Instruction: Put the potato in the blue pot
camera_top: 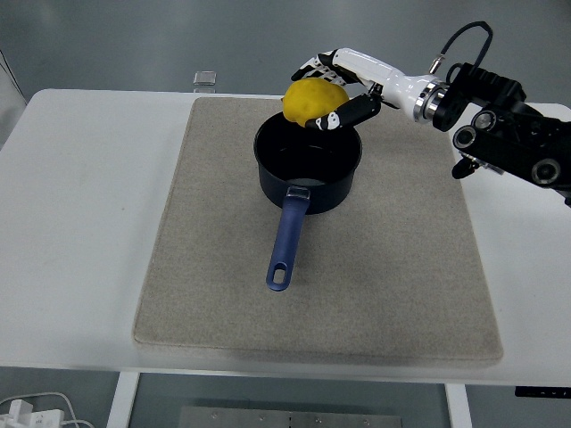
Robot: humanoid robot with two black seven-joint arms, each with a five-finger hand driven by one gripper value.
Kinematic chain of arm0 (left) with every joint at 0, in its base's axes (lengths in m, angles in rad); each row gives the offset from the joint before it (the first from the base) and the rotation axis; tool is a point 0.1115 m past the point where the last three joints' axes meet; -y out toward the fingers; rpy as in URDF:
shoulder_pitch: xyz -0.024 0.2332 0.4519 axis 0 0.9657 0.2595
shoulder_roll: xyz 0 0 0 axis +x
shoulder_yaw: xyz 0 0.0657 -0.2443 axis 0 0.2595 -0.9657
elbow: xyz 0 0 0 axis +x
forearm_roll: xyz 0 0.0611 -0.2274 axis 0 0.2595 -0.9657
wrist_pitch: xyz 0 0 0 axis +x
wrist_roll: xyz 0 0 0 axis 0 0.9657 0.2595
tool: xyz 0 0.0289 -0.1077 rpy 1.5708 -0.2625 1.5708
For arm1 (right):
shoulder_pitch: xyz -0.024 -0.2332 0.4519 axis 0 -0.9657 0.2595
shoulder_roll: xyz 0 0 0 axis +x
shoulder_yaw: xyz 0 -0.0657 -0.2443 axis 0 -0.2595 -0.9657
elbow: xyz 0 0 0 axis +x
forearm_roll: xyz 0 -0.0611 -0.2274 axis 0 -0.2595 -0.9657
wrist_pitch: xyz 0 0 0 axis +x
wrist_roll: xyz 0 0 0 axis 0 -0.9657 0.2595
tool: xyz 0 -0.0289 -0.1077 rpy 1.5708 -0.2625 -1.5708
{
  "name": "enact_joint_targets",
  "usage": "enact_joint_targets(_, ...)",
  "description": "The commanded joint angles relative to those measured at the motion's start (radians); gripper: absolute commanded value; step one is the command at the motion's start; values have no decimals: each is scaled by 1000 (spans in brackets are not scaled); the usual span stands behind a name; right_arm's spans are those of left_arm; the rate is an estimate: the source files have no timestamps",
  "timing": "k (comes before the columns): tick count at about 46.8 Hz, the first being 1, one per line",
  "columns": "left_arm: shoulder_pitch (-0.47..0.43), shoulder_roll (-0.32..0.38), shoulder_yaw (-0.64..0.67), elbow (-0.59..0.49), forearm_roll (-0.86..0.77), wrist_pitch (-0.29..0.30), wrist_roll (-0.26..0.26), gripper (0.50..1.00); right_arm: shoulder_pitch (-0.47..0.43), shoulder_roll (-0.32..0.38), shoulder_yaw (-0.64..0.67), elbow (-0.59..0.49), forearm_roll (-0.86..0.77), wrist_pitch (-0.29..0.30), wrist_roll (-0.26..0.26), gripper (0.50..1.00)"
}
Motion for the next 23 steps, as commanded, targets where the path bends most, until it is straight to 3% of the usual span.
enact_joint_targets(1, 0, 0, 0, -1, 0, 0, 0, 1000, -11, 47, -23, -37, -1, 0, 1, 500)
enact_joint_targets(7, 0, 0, 0, 0, 0, 0, 0, 1000, -49, 78, -32, -86, -1, 0, 2, 500)
enact_joint_targets(23, 0, 0, 0, 0, 0, 0, 0, 1000, -101, 82, -31, -104, -4, -2, 3, 500)
